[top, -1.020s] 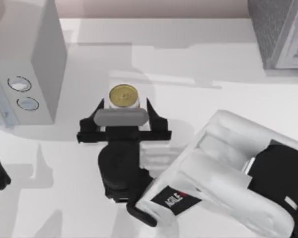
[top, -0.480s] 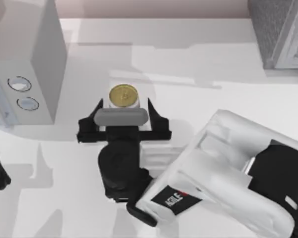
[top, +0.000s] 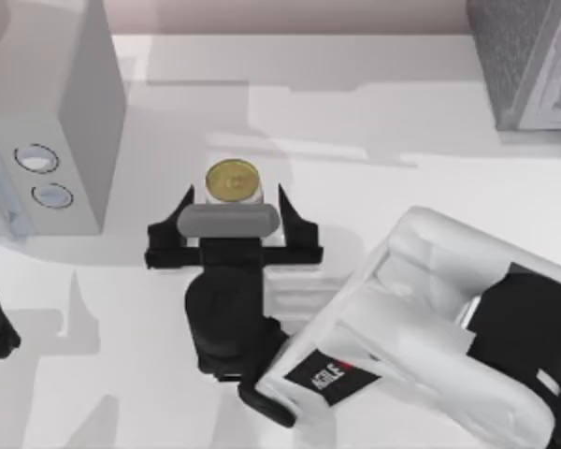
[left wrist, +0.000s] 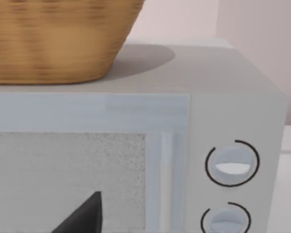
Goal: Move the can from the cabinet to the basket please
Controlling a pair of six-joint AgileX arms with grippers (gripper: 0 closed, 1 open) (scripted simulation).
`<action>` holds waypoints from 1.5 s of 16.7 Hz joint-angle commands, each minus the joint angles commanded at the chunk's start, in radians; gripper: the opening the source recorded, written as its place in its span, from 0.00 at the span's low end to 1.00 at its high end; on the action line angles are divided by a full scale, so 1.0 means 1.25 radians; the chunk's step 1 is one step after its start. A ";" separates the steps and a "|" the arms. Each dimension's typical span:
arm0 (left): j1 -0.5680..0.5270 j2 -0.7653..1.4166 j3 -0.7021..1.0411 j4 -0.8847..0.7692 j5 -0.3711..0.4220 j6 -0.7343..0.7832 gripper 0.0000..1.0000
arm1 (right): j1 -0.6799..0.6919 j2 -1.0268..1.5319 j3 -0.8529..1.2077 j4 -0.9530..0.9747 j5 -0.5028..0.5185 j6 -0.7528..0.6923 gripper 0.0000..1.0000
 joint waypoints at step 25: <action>0.000 0.000 0.000 0.000 0.000 0.000 1.00 | 0.142 -0.076 -0.194 0.120 0.135 0.008 1.00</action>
